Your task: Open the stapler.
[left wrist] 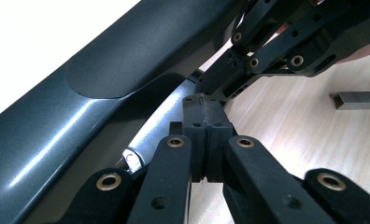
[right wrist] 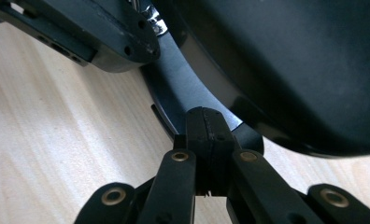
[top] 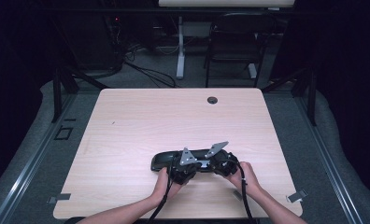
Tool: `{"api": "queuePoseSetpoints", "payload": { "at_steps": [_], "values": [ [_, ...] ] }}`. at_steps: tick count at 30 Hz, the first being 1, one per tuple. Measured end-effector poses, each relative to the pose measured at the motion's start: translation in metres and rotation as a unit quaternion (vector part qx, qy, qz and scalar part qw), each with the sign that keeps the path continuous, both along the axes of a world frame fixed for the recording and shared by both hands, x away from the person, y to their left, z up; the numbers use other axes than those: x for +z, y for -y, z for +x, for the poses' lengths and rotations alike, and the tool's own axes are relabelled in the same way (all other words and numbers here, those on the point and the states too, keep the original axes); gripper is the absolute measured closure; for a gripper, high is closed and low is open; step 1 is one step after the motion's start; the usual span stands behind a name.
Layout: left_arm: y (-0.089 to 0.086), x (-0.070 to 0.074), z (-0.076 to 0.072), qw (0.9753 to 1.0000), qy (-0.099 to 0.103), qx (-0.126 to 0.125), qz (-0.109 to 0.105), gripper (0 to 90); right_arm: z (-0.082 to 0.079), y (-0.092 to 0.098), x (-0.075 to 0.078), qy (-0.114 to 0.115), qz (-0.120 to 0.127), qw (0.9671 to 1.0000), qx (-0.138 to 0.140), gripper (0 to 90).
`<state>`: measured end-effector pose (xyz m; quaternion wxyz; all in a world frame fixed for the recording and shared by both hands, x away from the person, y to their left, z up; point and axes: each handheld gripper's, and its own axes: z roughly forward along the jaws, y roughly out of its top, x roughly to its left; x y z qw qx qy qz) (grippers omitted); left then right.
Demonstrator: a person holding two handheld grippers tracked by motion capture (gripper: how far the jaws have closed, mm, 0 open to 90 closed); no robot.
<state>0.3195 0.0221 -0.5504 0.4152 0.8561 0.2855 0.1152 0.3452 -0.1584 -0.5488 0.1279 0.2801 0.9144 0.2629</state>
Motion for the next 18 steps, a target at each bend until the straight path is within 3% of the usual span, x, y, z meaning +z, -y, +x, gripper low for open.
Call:
{"api": "queuePoseSetpoints", "payload": {
  "at_steps": [5,8,12,18],
  "values": [
    [0.0011,-0.0036,-0.0003,0.9999,0.002,0.010,-0.003,90.0,0.0005,0.0016,0.0007,0.000,-0.006,1.0000,-0.001,90.0],
    [0.0022,-0.0063,-0.0005,0.9998,0.006,0.021,-0.005,90.0,-0.0009,0.0046,-0.0009,-0.001,0.012,0.9997,-0.019,90.0],
    [0.0030,-0.0073,0.0000,0.9995,0.007,0.028,-0.009,90.0,-0.0022,0.0050,-0.0023,0.008,0.017,0.9996,-0.022,90.0],
    [0.0037,-0.0094,0.0021,0.9987,0.014,0.044,-0.019,90.0,-0.0007,0.0075,-0.0030,0.001,0.029,0.9993,-0.025,90.0]
  ]
}}
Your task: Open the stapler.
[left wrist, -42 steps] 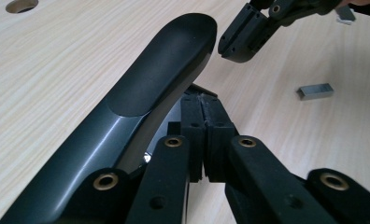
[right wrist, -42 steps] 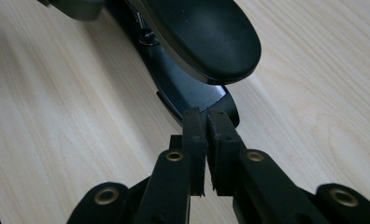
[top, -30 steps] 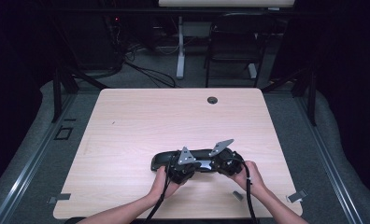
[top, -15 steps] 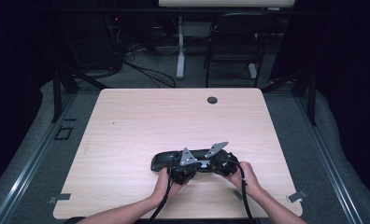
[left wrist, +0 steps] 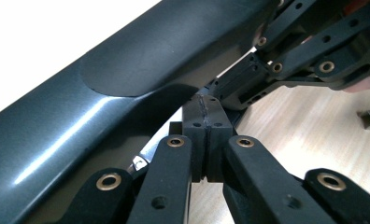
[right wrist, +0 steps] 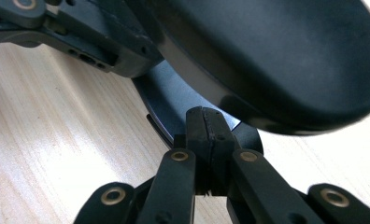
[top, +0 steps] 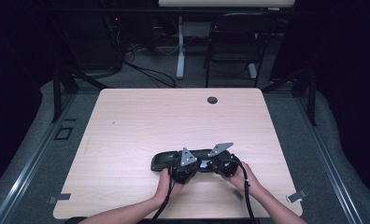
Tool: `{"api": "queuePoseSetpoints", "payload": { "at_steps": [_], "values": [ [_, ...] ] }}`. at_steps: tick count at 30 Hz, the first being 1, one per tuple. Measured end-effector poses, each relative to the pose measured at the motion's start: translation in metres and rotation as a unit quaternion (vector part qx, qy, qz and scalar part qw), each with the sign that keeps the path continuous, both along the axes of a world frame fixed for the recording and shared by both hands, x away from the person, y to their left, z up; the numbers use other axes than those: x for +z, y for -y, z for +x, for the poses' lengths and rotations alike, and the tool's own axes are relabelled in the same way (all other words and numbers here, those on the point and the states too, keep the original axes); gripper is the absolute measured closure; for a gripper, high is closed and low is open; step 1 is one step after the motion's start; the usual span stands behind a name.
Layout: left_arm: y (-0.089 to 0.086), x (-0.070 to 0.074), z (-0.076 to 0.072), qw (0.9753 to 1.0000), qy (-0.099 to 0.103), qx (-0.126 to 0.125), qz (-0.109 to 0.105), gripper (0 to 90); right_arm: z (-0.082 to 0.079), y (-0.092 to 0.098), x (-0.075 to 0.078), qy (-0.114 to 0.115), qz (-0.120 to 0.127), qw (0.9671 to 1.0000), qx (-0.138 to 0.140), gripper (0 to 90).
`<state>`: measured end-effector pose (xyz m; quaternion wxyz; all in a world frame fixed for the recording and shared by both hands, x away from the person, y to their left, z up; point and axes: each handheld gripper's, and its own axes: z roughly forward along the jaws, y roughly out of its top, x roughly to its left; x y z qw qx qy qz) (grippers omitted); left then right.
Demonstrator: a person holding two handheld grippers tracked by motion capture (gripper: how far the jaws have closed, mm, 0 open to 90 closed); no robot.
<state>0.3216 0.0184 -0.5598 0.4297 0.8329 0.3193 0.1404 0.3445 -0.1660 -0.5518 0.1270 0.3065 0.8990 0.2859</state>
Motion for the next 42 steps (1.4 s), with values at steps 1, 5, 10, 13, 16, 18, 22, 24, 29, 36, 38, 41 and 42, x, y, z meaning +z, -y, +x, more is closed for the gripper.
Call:
{"api": "queuePoseSetpoints", "payload": {
  "at_steps": [1,5,10,13,16,18,22,24,29,36,38,41,42],
  "values": [
    [0.000,0.000,0.000,1.0000,0.000,0.004,-0.001,90.0,0.000,0.000,0.000,-0.001,-0.001,1.0000,0.000,90.0],
    [0.002,-0.003,0.001,0.9999,0.001,0.013,-0.002,89.3,0.001,0.000,0.001,0.003,-0.006,1.0000,-0.001,86.8],
    [0.003,-0.005,0.000,0.9997,0.006,0.019,-0.012,89.6,-0.001,-0.001,0.000,0.008,-0.009,0.9999,0.008,90.0],
    [0.004,-0.005,0.000,0.9997,0.011,0.017,-0.013,90.0,-0.001,-0.002,0.000,0.011,-0.010,0.9998,0.009,90.0],
    [0.006,-0.005,0.000,0.9998,0.011,0.016,-0.010,89.3,-0.001,-0.001,0.000,0.007,-0.005,0.9999,0.008,90.0],
    [0.006,-0.006,0.000,0.9997,0.011,0.018,-0.013,89.2,-0.001,-0.001,0.000,0.007,-0.005,0.9999,0.007,90.0],
    [0.005,-0.007,-0.001,0.9994,0.014,0.021,-0.025,90.0,-0.001,-0.002,-0.001,0.010,-0.004,0.9999,0.007,90.0],
    [0.005,-0.008,-0.001,0.9992,0.021,0.019,-0.028,90.0,-0.001,-0.001,-0.001,0.009,-0.001,1.0000,0.003,90.0],
    [0.005,-0.009,-0.003,0.9989,0.030,0.023,-0.027,90.0,0.000,0.000,-0.001,0.002,0.004,1.0000,0.000,90.0],
    [0.011,-0.011,-0.005,0.9981,0.045,0.040,-0.015,90.0,0.000,0.002,-0.002,0.000,0.013,0.9999,-0.003,90.0],
    [0.011,-0.011,-0.004,0.9980,0.046,0.041,-0.017,90.0,0.000,0.002,-0.002,-0.002,0.019,0.9998,-0.007,90.0],
    [0.013,-0.012,-0.004,0.9979,0.048,0.040,-0.019,90.0,0.001,0.003,-0.002,-0.004,0.019,0.9998,-0.006,90.0],
    [0.014,-0.012,-0.004,0.9978,0.048,0.041,-0.023,90.0,0.001,0.003,-0.002,-0.006,0.019,0.9998,-0.006,90.0]
  ]
}}
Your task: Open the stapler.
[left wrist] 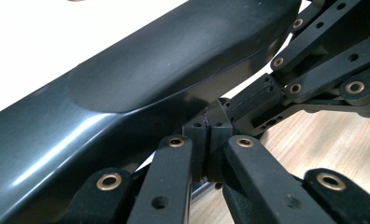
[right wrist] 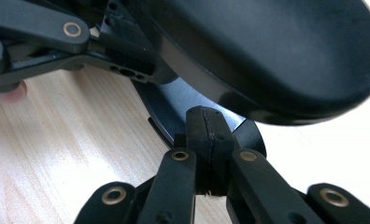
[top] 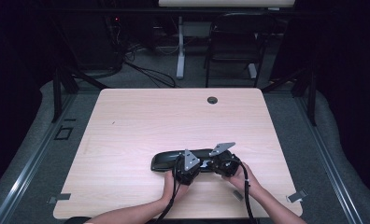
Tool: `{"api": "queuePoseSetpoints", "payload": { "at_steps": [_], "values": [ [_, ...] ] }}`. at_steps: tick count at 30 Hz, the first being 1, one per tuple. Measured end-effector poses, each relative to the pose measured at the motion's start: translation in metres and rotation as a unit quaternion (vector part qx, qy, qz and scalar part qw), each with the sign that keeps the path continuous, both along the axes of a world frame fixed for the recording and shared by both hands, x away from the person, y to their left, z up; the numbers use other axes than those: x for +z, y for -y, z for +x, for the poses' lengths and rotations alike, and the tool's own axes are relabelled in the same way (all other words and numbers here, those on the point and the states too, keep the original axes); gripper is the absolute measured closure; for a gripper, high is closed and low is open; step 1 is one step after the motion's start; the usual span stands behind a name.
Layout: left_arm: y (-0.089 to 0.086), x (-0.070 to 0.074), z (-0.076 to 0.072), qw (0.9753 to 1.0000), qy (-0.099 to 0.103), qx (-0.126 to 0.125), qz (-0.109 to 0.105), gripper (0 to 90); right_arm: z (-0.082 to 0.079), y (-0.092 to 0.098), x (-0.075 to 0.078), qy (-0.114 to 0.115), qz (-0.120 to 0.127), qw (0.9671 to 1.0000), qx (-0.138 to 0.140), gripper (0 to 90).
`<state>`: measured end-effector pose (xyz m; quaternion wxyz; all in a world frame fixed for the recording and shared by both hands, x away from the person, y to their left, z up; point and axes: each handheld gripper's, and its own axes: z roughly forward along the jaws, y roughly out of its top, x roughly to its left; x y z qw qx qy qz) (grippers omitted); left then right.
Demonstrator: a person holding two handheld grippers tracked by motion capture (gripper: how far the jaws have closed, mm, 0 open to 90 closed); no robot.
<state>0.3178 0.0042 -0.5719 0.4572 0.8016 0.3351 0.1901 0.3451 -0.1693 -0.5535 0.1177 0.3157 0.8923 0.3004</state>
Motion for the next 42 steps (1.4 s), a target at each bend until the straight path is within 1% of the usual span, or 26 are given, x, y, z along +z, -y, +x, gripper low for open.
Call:
{"api": "queuePoseSetpoints", "payload": {
  "at_steps": [6,15,20,21,28,32,35,36,41,42],
  "values": [
    [0.0014,0.0002,-0.0002,1.0000,0.001,0.002,-0.001,90.0,-0.0001,0.0000,0.0000,0.000,0.000,1.0000,-0.001,90.0],
    [0.0016,0.0010,-0.0004,1.0000,0.001,0.003,0.004,90.0,-0.0002,0.0000,-0.0003,0.002,0.000,1.0000,0.000,90.0],
    [0.0018,0.0010,-0.0010,1.0000,0.000,0.006,0.002,90.0,-0.0006,-0.0002,-0.0007,0.004,0.002,1.0000,-0.004,90.0],
    [0.0017,0.0009,-0.0010,1.0000,0.000,0.006,0.002,90.0,-0.0006,0.0000,-0.0003,0.001,0.002,1.0000,-0.003,90.0],
    [0.0020,0.0007,-0.0004,1.0000,0.002,0.001,0.003,90.0,-0.0011,-0.0007,-0.0003,0.003,0.000,1.0000,-0.002,90.0],
    [0.0020,0.0007,-0.0009,1.0000,0.002,0.003,0.002,90.0,-0.0010,-0.0005,-0.0004,0.003,0.001,1.0000,-0.003,90.0],
    [0.0023,0.0010,-0.0024,0.9999,0.010,0.002,0.005,90.0,-0.0010,0.0002,-0.0009,0.000,0.006,1.0000,-0.006,90.0],
    [0.0025,0.0012,-0.0027,0.9999,0.011,0.003,0.008,90.0,-0.0008,0.0008,-0.0008,0.001,0.005,1.0000,-0.003,90.0],
    [0.0031,0.0013,-0.0041,0.9998,0.015,0.008,0.010,90.0,-0.0008,0.0011,-0.0009,-0.001,0.007,1.0000,-0.004,90.0],
    [0.0032,0.0012,-0.0049,0.9997,0.018,0.010,0.011,90.0,-0.0006,0.0013,-0.0011,0.000,0.008,1.0000,-0.004,90.0]
  ]
}}
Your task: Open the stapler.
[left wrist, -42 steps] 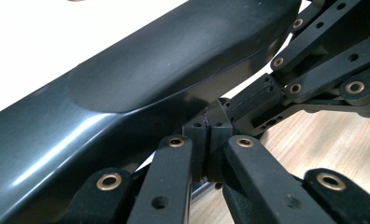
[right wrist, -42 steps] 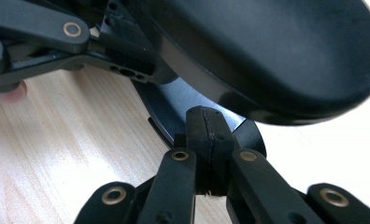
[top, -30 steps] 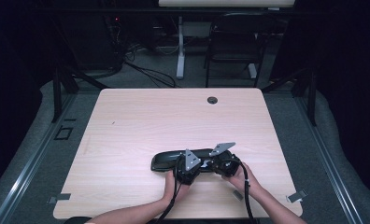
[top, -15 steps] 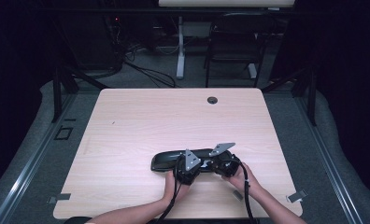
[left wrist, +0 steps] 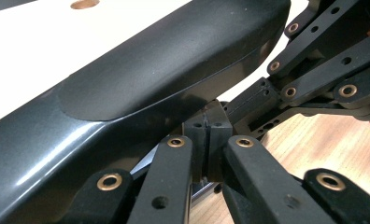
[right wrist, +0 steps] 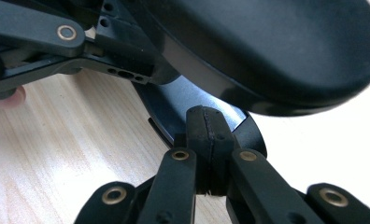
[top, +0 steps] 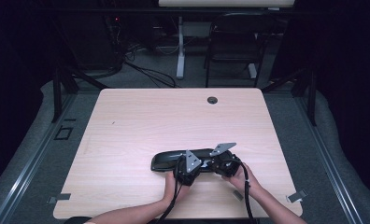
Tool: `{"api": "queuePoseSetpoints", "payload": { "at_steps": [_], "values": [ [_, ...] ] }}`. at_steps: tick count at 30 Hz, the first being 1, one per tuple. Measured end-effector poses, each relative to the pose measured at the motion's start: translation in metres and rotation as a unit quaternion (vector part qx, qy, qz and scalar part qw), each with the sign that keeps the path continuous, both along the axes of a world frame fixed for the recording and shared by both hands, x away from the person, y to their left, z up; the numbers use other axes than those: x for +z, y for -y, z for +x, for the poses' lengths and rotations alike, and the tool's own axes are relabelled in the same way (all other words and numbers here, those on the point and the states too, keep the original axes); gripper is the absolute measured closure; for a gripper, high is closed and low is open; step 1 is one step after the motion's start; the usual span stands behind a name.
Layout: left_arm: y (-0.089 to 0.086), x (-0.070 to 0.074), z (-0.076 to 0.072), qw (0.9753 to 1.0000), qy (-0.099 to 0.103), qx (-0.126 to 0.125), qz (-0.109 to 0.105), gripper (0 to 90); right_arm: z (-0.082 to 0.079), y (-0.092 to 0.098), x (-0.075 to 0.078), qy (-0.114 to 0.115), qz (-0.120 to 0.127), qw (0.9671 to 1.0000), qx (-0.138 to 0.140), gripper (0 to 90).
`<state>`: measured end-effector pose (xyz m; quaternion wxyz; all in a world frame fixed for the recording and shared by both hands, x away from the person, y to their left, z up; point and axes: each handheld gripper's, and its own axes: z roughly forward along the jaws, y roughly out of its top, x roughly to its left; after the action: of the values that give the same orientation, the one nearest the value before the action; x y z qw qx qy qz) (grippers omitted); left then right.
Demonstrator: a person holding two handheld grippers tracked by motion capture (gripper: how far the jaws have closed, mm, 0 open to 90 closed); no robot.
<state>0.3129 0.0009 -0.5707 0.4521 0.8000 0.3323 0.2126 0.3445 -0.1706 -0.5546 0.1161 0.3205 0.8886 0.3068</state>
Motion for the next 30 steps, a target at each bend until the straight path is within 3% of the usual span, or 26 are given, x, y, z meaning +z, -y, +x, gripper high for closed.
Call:
{"api": "queuePoseSetpoints", "payload": {
  "at_steps": [8,10,11,13,15,18,30],
  "values": [
    [0.002,0.000,-0.002,0.9999,0.006,0.010,-0.003,90.0,0.000,0.001,0.000,-0.002,0.002,1.0000,-0.001,90.0],
    [0.000,0.008,-0.002,0.9988,0.043,0.018,-0.013,90.0,0.000,0.001,-0.001,0.000,0.004,1.0000,0.000,90.0],
    [-0.002,0.016,-0.001,0.9977,0.060,0.015,-0.028,90.0,0.000,0.001,-0.001,0.001,0.006,1.0000,0.000,90.0],
    [-0.002,0.030,-0.002,0.9969,0.072,0.005,-0.032,90.0,-0.001,0.000,0.000,0.002,0.001,1.0000,-0.001,90.0],
    [-0.002,0.031,-0.001,0.9973,0.066,0.003,-0.033,90.0,-0.001,-0.001,-0.001,0.000,0.010,1.0000,-0.001,90.0],
    [-0.002,0.029,-0.001,0.9978,0.059,0.002,-0.029,90.0,-0.001,-0.001,-0.001,0.005,0.001,1.0000,0.000,90.0],
    [-0.005,0.033,0.000,0.9979,0.057,0.000,-0.032,90.0,0.000,-0.001,0.000,0.003,0.001,1.0000,0.002,90.0]
  ]
}}
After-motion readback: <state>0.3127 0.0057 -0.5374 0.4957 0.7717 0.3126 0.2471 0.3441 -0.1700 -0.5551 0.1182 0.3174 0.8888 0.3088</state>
